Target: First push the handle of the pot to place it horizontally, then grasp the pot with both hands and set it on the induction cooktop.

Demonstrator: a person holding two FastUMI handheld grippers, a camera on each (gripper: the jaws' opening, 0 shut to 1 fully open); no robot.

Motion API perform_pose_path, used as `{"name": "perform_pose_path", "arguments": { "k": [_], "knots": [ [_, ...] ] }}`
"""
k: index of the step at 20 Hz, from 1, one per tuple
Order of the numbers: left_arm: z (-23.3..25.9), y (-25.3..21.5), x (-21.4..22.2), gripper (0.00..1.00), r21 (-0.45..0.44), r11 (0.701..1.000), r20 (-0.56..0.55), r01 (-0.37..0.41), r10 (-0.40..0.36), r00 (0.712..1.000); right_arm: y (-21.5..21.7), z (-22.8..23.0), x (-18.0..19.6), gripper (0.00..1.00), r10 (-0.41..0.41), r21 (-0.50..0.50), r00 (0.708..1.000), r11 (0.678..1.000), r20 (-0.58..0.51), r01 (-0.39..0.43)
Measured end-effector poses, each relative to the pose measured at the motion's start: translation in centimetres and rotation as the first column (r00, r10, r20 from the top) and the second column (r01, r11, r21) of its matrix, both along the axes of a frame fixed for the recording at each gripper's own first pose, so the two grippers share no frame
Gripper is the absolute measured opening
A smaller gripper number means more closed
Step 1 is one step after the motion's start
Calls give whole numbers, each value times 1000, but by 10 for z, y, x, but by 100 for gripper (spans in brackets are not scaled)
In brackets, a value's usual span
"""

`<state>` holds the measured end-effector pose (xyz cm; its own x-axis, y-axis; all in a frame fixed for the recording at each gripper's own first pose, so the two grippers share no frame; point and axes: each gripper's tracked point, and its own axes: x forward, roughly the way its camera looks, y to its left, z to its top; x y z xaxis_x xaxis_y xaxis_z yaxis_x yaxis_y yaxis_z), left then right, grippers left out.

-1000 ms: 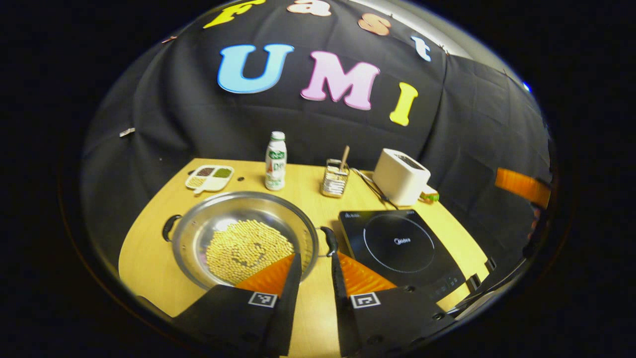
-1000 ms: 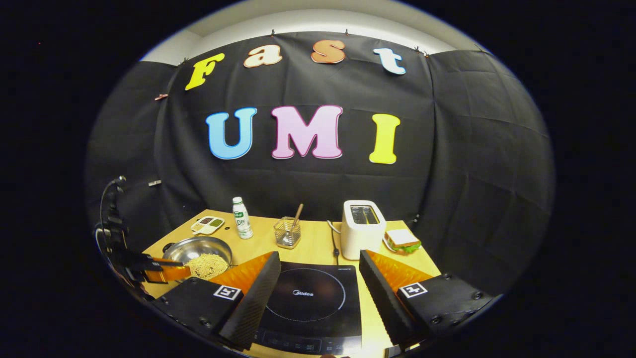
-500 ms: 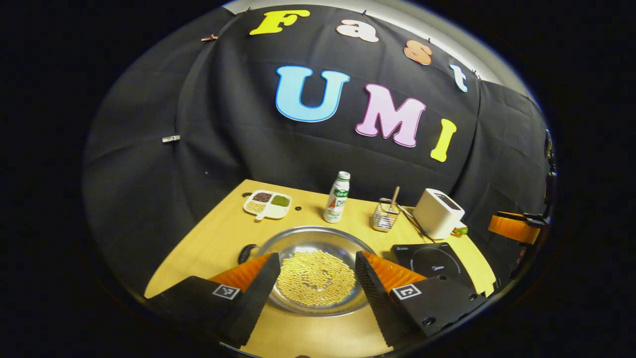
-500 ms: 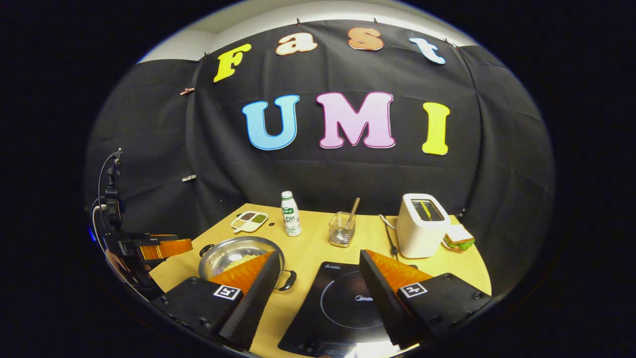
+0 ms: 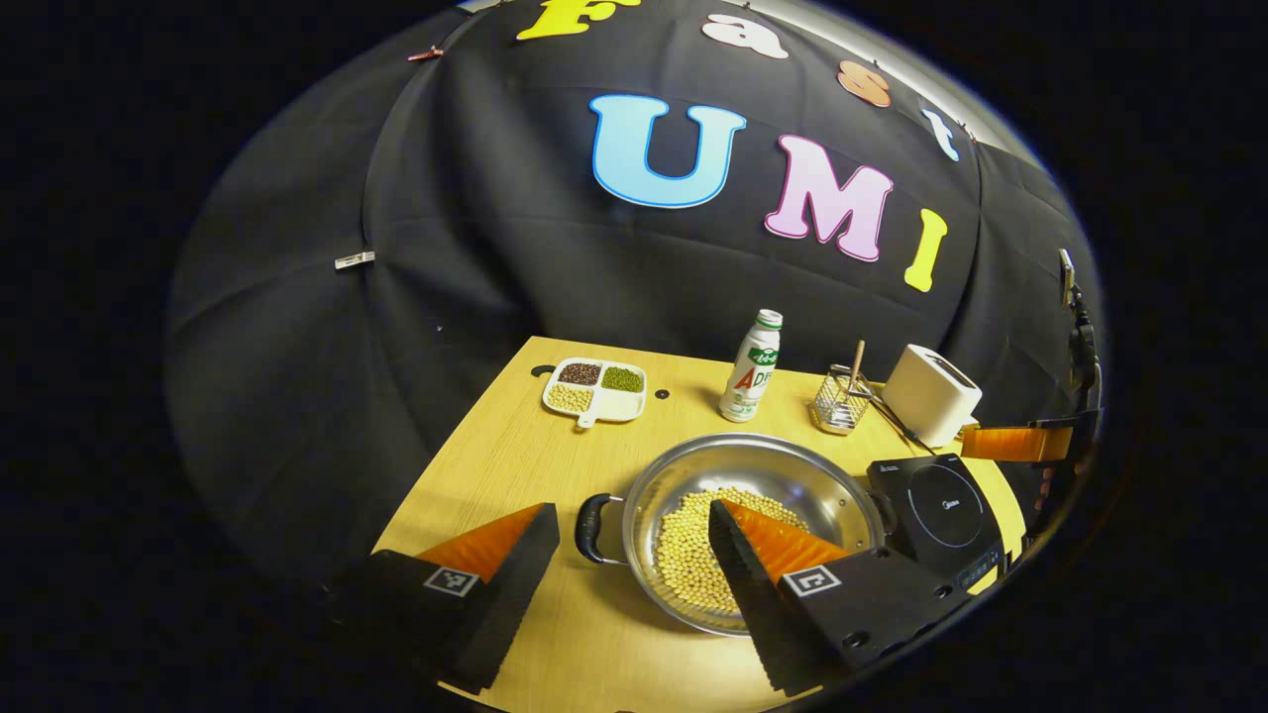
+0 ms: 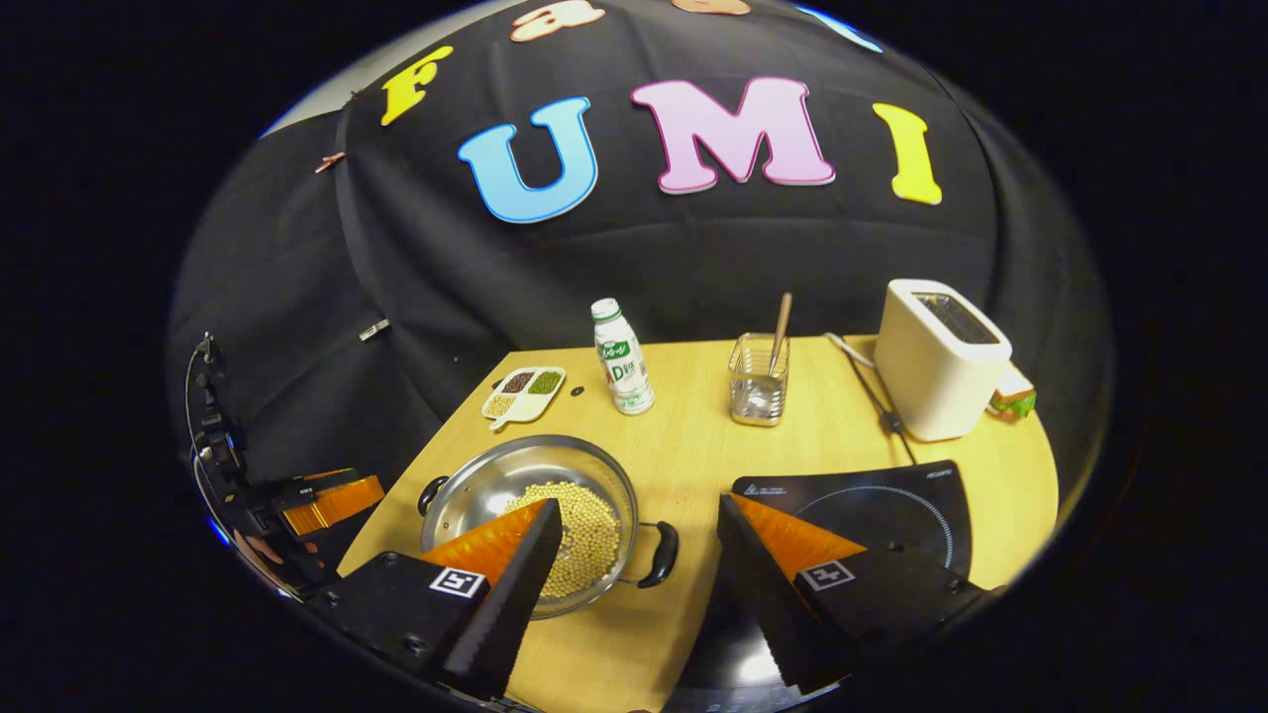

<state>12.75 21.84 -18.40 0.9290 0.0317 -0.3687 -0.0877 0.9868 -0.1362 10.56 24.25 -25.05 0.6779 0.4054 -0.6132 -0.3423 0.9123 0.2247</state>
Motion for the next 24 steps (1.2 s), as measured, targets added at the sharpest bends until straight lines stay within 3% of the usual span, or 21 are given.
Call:
{"name": "perform_pose_path", "arguments": {
  "k": [9, 18, 24],
  "knots": [
    [-50, 11, 65, 93, -4, 993, -52, 115, -116, 992, 18, -108, 21, 99, -10, -81, 984, 997, -178, -4],
    [-100, 5, 106, 95, -20, 978, -164, 207, -207, 964, 29, -153, 20, 99, -25, -104, 962, 995, -273, -4],
    [-128, 3, 103, 94, -98, 975, -244, 198, -216, 945, 40, -178, 1, 99, -13, -112, 940, 993, -341, -26]
  ]
}}
